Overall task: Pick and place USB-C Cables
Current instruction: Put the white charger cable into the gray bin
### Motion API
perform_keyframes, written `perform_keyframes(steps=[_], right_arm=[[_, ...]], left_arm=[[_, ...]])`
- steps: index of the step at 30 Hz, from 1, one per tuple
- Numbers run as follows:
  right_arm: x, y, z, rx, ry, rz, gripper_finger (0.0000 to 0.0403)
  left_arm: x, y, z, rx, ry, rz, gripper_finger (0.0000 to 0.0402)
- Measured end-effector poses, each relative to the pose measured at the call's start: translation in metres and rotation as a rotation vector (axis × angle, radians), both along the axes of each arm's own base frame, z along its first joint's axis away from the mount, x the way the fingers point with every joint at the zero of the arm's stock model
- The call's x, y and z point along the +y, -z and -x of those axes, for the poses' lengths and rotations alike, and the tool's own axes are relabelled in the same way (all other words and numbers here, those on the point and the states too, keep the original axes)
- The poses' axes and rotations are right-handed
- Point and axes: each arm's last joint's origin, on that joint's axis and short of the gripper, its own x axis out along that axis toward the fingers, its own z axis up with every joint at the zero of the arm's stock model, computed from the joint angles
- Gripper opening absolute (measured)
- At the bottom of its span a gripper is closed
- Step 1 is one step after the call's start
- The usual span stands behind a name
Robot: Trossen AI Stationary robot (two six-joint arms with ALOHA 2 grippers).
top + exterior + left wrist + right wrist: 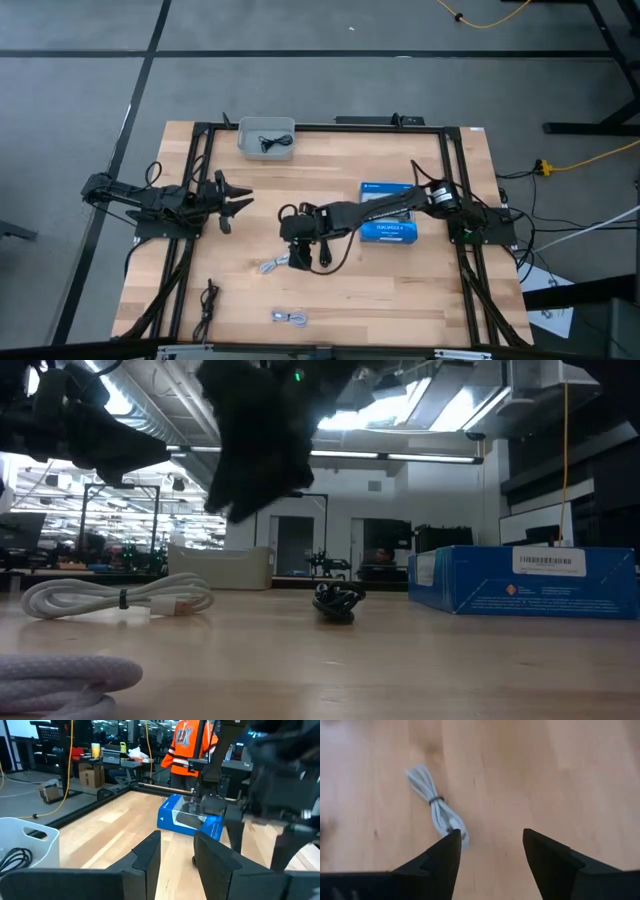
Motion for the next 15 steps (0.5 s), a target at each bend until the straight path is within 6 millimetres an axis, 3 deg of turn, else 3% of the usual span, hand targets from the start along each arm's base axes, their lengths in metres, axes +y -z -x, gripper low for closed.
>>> perform_keyframes(steps=[4,7,15], right_arm=[[0.002,0.017,0.002,-0.015,-0.021,-0.024,0.0218],[0.006,0.018,-0.005,-0.121,-0.028,-0.044,0.0218],[0.009,-0.012,-0.029,-0.544,-0.189,-0.161,0.0218]], left_arm=[[0.0,0.0,0.0,0.0,0.0,0.001,0.011],[0.0,0.0,0.0,0.0,0.0,0.0,0.011],[0.0,0.0,0.0,0.0,0.001,0.0,0.011]])
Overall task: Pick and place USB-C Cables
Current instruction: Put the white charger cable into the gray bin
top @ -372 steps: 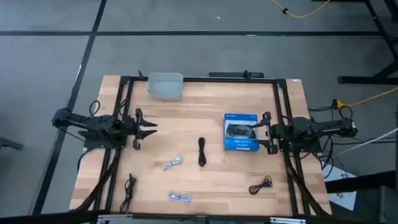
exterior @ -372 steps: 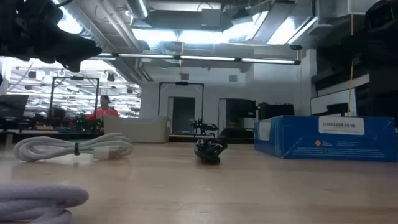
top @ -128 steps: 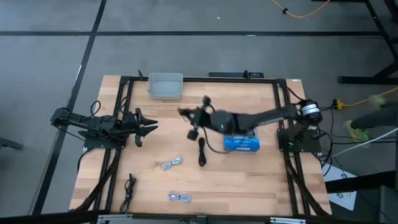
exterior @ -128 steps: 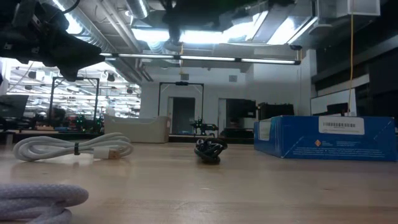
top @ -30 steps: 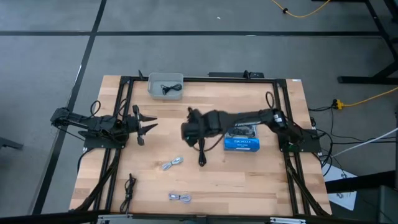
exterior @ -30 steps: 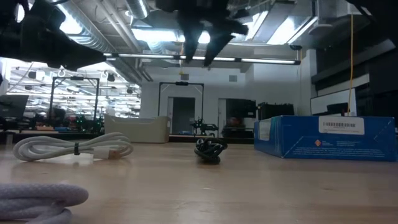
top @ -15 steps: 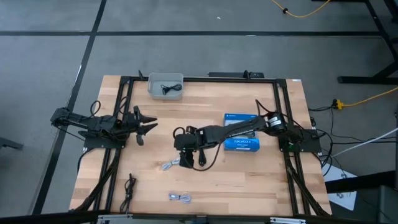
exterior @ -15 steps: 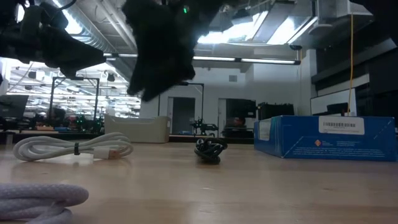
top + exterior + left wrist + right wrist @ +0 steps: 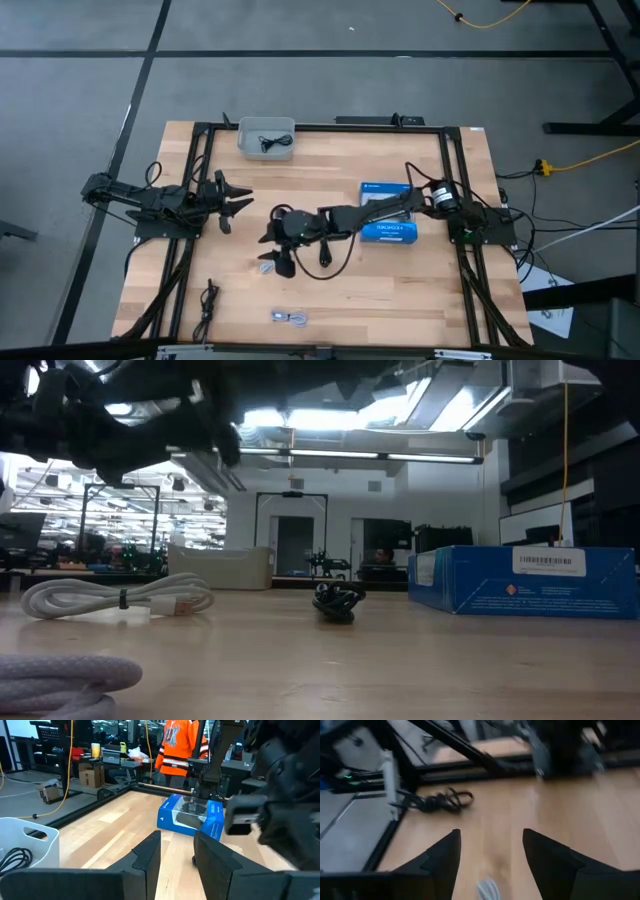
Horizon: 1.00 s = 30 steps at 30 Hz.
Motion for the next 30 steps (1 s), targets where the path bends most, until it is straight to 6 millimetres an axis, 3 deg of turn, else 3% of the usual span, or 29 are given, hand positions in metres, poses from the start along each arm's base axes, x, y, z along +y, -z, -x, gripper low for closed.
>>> perform_keyframes(steps=[5,10,15,19,26,30], right_arm=[[0.002,-0.028,-0.007,-0.089,-0.054,0.058,0.0218],[0.004,-0.042,-0.017,-0.14,-0.076,0.113,0.0218],[0.005,-0.019,-0.03,0.016,-0.088,0.14,0.0218],[0.004,0.001,-0.024,0.252,-0.087,0.158,0.0218],[0.008,0.019,-0.016,0.347,-0.125,0.211,0.0218],[0.012,0.039,-0.009,0.392,-0.19,0.283,0.0218]], left_arm=[[0.0,0.0,0.0,0.0,-0.001,0.0,0.011],[0.0,0.0,0.0,0.001,0.0,-0.001,0.011],[0.0,0.0,0.0,0.0,0.0,-0.001,0.011],[0.0,0.0,0.0,0.0,0.0,-0.001,0.011],[0.0,0.0,0.0,0.0,0.0,-0.001,0.011],[0.0,0.0,0.0,0.0,0.0,-0.001,0.011]])
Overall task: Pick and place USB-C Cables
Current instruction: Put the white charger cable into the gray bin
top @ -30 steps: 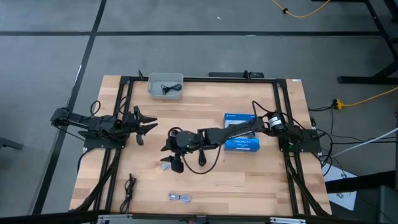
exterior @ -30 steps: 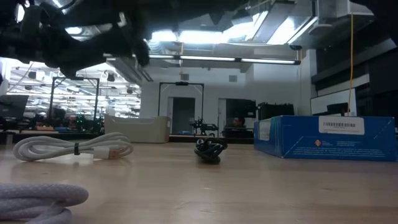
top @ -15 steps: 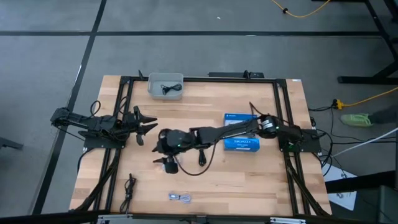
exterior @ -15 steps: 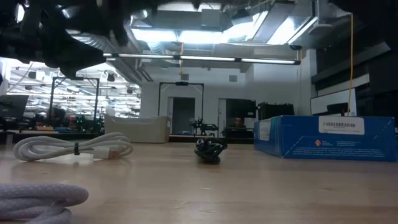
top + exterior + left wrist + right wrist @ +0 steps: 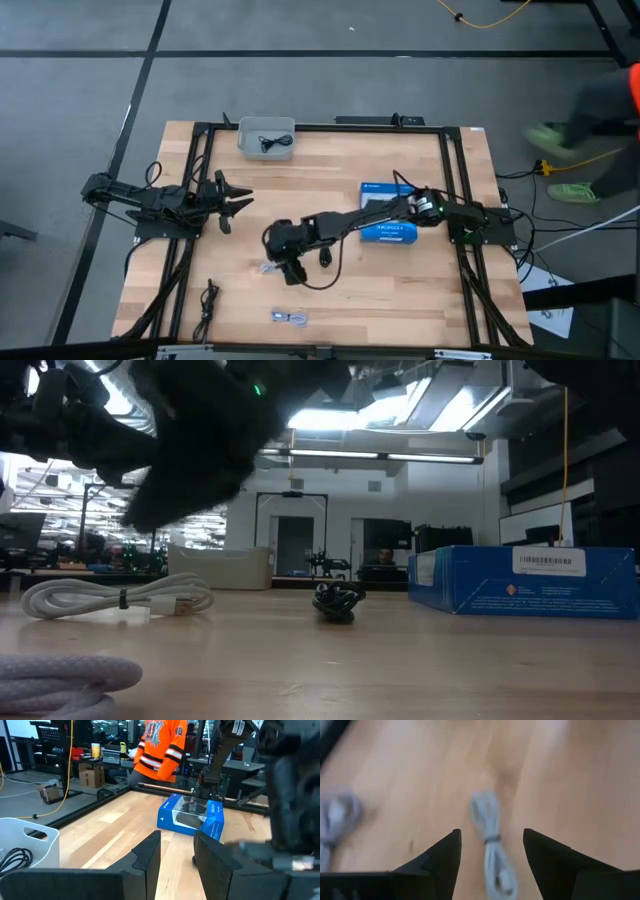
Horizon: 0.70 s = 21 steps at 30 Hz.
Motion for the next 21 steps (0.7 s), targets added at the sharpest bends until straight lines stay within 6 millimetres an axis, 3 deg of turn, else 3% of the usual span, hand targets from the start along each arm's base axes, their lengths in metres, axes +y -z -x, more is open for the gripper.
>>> perform_keyframes(steps=[6,21], right_arm=[[-0.002,0.028,0.009,0.063,0.01,0.019,0.0218],[-0.005,0.034,0.013,0.104,0.05,0.06,0.0218]], left_arm=[[0.0,0.0,0.0,0.0,0.0,0.0,0.011],[0.0,0.0,0.0,0.0,0.0,0.0,0.011]])
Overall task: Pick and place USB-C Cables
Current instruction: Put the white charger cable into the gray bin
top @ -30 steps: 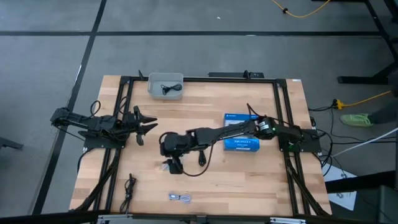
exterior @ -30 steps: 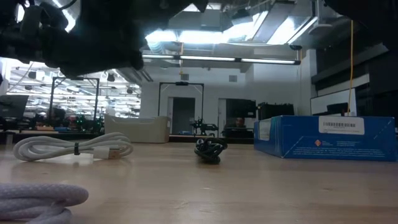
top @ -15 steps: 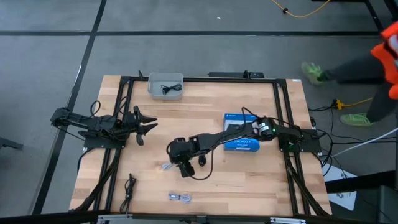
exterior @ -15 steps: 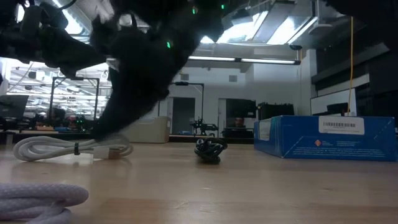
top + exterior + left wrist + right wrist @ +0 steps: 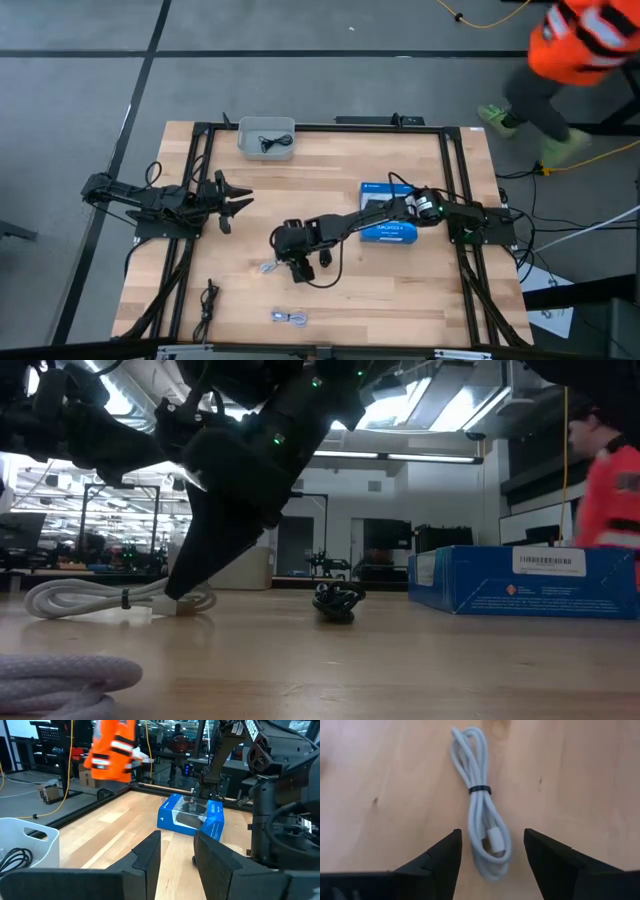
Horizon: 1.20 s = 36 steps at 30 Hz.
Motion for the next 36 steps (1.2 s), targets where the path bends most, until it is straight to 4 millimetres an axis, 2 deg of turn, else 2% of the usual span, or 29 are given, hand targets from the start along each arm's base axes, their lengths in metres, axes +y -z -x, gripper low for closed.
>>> perform_keyframes(steps=[5,8,11,16,18,23,29,32,36], right_arm=[[0.0,0.011,-0.001,0.017,0.028,0.014,0.0217],[-0.001,0.013,-0.001,0.023,0.045,0.017,0.0203],[-0.001,0.015,-0.003,0.017,0.083,0.002,0.0162],[0.0,0.009,-0.007,-0.007,0.082,-0.004,0.0048],[0.0,0.002,-0.01,-0.039,0.099,0.022,0.0021],[-0.003,-0.027,-0.02,-0.136,0.193,0.147,0.0022],[-0.015,-0.082,-0.018,-0.155,0.358,0.463,0.0022],[-0.03,-0.102,-0.009,-0.119,0.47,0.575,0.0022],[-0.057,-0.111,0.003,-0.064,0.588,0.609,0.0022]], left_arm=[[0.0,0.0,0.0,0.0,0.0,0.0,0.011],[0.0,0.0,0.0,0.0,0.0,0.0,0.011],[0.0,0.0,0.0,0.0,0.0,0.0,0.011],[0.0,0.0,0.0,0.0,0.0,0.0,0.011],[0.0,0.0,0.0,0.0,0.0,0.0,0.011],[0.0,0.0,0.0,0.0,0.0,0.0,0.011],[0.0,0.0,0.0,0.0,0.0,0.0,0.011],[0.0,0.0,0.0,0.001,0.0,0.0,0.011],[0.0,0.0,0.0,0.0,-0.001,0.0,0.011]])
